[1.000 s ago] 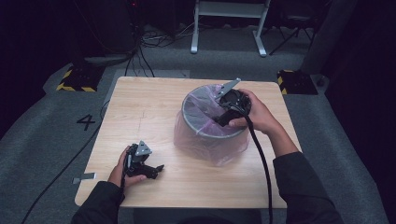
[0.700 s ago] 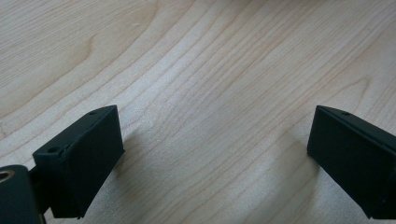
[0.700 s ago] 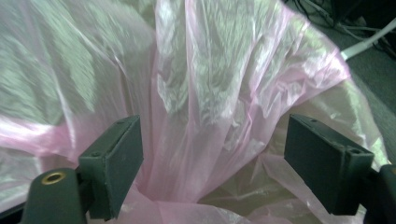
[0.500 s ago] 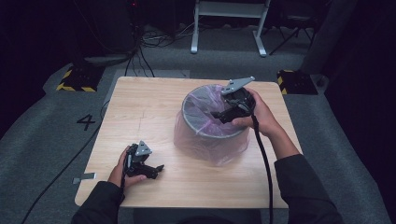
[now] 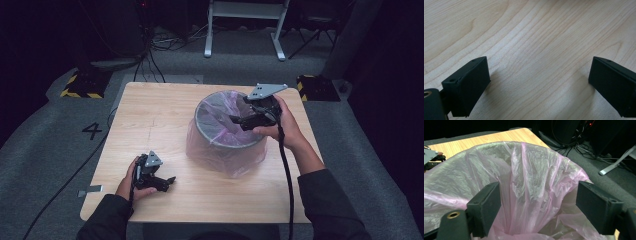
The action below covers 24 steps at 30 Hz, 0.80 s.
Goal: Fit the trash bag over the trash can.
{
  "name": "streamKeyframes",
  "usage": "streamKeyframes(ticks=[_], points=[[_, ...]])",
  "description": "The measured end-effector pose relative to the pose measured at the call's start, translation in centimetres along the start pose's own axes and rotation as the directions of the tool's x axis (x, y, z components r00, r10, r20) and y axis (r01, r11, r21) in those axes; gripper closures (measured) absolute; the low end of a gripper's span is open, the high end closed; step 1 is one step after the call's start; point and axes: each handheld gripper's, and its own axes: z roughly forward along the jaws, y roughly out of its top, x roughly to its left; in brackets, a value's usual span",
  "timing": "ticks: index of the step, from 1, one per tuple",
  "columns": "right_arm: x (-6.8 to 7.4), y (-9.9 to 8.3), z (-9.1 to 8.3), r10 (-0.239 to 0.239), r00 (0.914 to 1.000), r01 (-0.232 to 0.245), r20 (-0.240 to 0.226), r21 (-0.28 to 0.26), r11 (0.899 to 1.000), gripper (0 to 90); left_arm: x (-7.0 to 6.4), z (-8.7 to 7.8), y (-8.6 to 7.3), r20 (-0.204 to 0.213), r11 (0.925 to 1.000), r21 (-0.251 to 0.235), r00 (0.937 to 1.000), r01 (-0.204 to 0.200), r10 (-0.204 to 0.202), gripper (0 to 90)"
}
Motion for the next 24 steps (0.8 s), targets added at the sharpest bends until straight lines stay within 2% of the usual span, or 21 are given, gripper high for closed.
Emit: streamKeyframes(ticks=[5,12,18,24], points=[[0.2,-0.5,-0.7,0.004,0.9997,-0.004,0.022,-0.019,1.000,20.2,0.0,0.0,0.0,0.001,1.0000,0.000,1.0000,0.002,-0.002,3.4],[0.3,-1.3,-2.3,0.007,0.9998,-0.006,0.020,-0.058,0.998,20.1,0.0,0.0,0.0,0.001,1.0000,0.000,1.0000,0.002,-0.002,3.4],[0.2,-2.1,-3.5,0.010,0.9998,-0.009,0.017,-0.060,0.998,18.9,0.0,0.0,0.0,0.001,1.0000,0.000,1.0000,0.000,0.000,3.4],[0.1,-2.9,-4.5,0.020,0.9987,-0.017,0.048,-0.062,0.998,18.9,0.0,0.0,0.0,0.002,1.0000,0.000,1.0000,0.002,-0.002,3.4]])
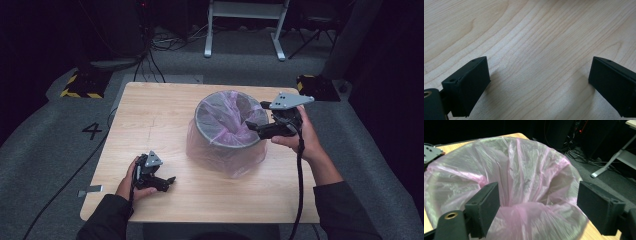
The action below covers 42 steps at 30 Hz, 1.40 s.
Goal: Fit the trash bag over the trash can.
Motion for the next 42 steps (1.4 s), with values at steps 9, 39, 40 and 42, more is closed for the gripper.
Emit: streamKeyframes(ticks=[9,39,40,42], points=[[-0.5,-1.1,-1.6,0.010,0.9999,-0.010,0.010,0.001,1.000,18.6,0.0,0.0,0.0,-0.001,1.0000,0.000,1.0000,-0.002,0.002,3.4],[-0.2,-6.0,-3.2,0.009,0.9993,-0.012,0.036,0.087,0.996,18.3,0.0,0.0,0.0,0.000,1.0000,0.000,1.0000,0.000,0.000,3.4],[-0.1,-6.2,-3.1,0.008,0.9993,-0.012,0.036,0.096,0.995,18.3,0.0,0.0,0.0,0.000,1.0000,0.000,1.0000,0.000,0.000,3.4],[-0.1,-6.4,-3.0,0.006,0.9994,-0.009,0.033,0.105,0.994,18.3,0.0,0.0,0.0,0.000,1.0000,0.000,1.0000,0.000,0.000,3.4]])
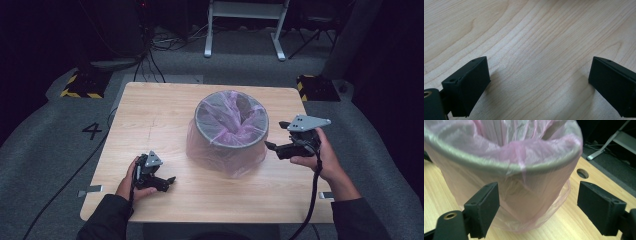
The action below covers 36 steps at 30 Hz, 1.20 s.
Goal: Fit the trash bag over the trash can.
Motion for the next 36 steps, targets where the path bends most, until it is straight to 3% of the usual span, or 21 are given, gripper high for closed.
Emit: streamKeyframes(ticks=[14,22,36], points=[[0.7,-1.8,1.0,-0.014,0.9999,0.014,-0.005,0.066,0.998,18.8,0.0,0.0,0.0,0.000,1.0000,0.000,1.0000,0.000,0.000,3.4],[1.2,-2.7,1.2,-0.039,0.9991,0.037,0.015,0.108,0.993,18.7,0.0,0.0,0.0,0.000,1.0000,0.000,1.0000,0.000,0.000,3.4],[1.8,-4.9,1.5,-0.044,0.9989,0.042,0.017,0.127,0.991,18.4,0.0,0.0,0.0,0.000,1.0000,-0.001,1.0000,0.000,0.000,3.4]])
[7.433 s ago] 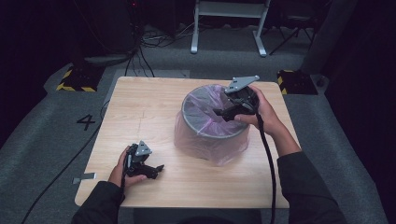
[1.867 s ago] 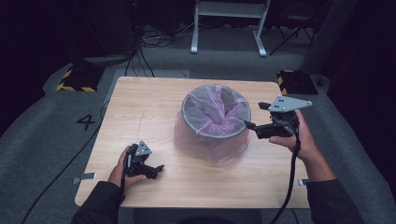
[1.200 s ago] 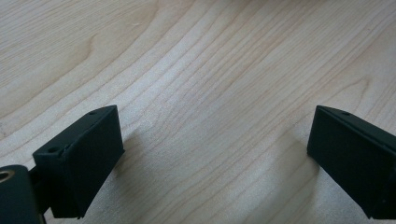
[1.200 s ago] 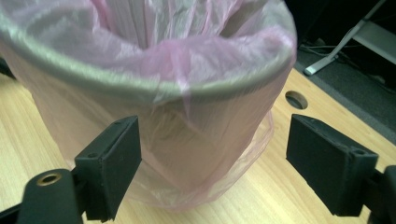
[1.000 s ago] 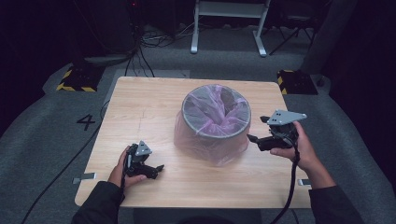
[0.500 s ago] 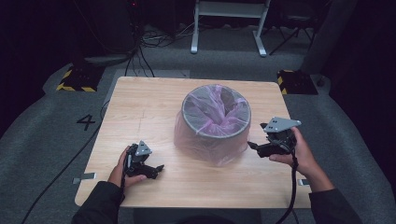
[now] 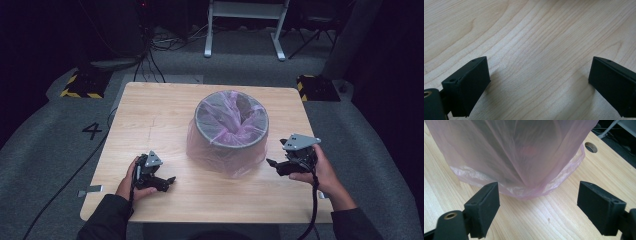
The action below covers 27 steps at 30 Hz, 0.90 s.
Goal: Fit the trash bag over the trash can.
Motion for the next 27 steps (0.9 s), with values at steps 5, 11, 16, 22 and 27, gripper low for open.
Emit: streamKeyframes(ticks=[5,11,16,22,27], points=[[0.0,-0.9,0.5,0.005,0.9999,-0.004,-0.009,0.021,1.000,18.5,0.0,0.0,0.0,-0.001,1.0000,0.000,1.0000,0.000,0.000,3.4],[0.1,-2.2,1.2,0.010,1.0000,-0.009,-0.002,0.054,0.999,18.5,0.0,0.0,0.0,0.000,1.0000,0.000,1.0000,0.000,0.000,3.4],[0.0,-3.5,1.6,0.027,0.9996,-0.026,-0.004,0.072,0.997,18.6,0.0,0.0,0.0,0.000,1.0000,0.000,1.0000,0.000,0.000,3.4],[-0.3,-5.0,1.9,0.050,0.9988,-0.050,0.000,0.090,0.995,18.7,0.0,0.0,0.0,0.000,1.0000,0.000,1.0000,0.000,0.000,3.4],[-0.5,-6.0,2.1,0.073,0.9974,-0.072,0.001,0.102,0.992,18.7,0.0,0.0,0.0,0.000,1.0000,0.001,1.0000,0.000,0.000,3.4]])
